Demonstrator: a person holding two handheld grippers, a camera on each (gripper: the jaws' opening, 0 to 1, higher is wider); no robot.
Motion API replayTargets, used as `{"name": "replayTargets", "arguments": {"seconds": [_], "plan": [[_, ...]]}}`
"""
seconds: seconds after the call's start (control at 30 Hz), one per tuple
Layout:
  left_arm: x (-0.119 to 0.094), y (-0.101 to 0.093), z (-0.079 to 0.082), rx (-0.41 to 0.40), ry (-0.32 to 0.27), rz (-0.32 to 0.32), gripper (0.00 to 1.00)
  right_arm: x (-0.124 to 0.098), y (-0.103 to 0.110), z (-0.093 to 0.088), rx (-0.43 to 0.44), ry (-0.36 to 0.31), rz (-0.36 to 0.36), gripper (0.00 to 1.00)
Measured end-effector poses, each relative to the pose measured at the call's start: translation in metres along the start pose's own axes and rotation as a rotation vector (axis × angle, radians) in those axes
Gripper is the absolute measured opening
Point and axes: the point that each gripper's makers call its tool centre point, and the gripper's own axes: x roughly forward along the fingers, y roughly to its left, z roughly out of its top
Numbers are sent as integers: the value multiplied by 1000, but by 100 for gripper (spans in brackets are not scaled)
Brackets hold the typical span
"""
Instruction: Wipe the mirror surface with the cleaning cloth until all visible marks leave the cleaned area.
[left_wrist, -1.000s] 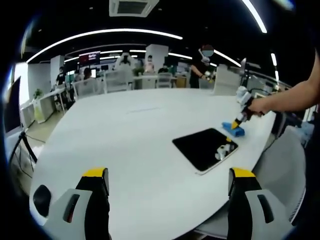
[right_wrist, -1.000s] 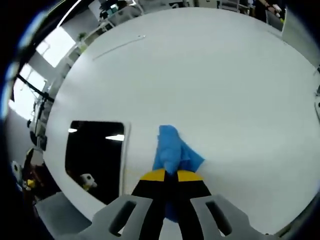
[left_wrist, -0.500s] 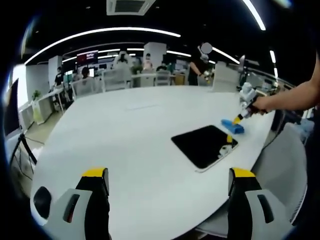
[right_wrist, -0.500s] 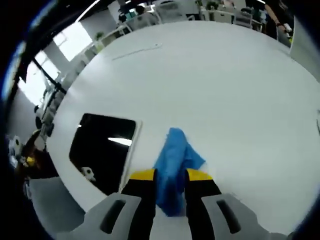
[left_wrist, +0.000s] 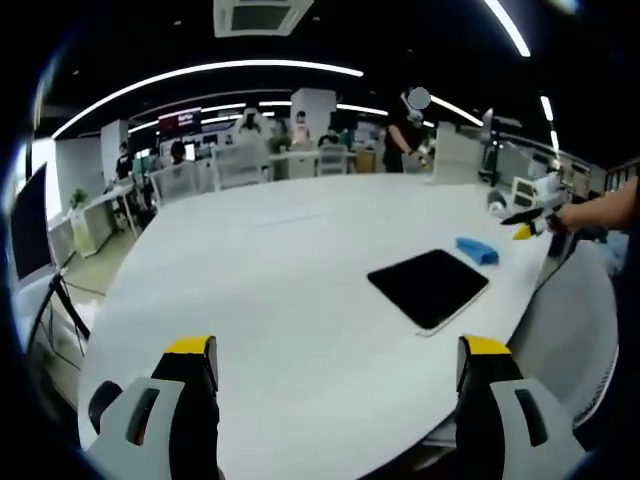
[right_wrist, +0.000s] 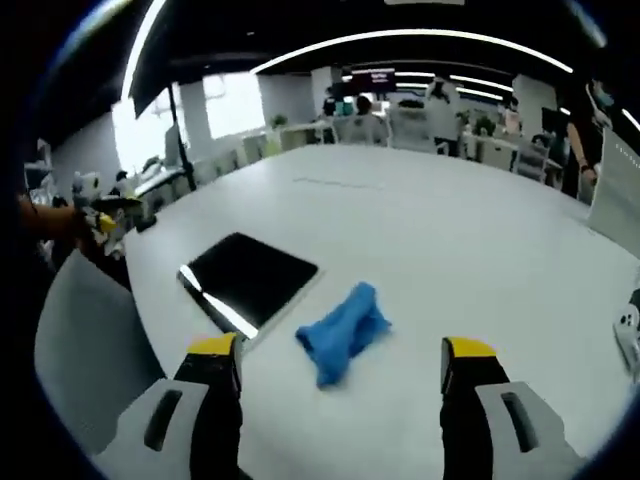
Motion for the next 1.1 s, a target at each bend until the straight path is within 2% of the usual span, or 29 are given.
{"name": "replayTargets", "arguments": {"seconds": [0.03,0.07,0.13,0.27,0.5,0.67,0.77,0.87,1.1], "plan": [[0,1,0,7,4,-1,100,-9,-4,-4,13,1,-25,100],[0,2,-1,10,6,0,100,-15,-5,-6,45,-2,-37,100],[-1,4,1,18,4,0,100,-26,-7,-7,53,-45,-38,100],[-3,12,6,25,-2,10,100,-38,-8,-18,56,-43,-55,100],[-5,20,20,43,-8,24,100,-36,0,-34,95,-36,-56,100],[-12,24,27,44,-17,46,100,-34,3,-36,82,-27,-40,100],[-15,29,24,67,5,67,100,-34,-4,-33,95,-43,-47,100],[-17,34,22,56,6,77,100,-32,-7,-36,107,-43,-48,100],[-18,31,26,50,-3,92,100,-29,-3,-41,121,-37,-28,100]]}}
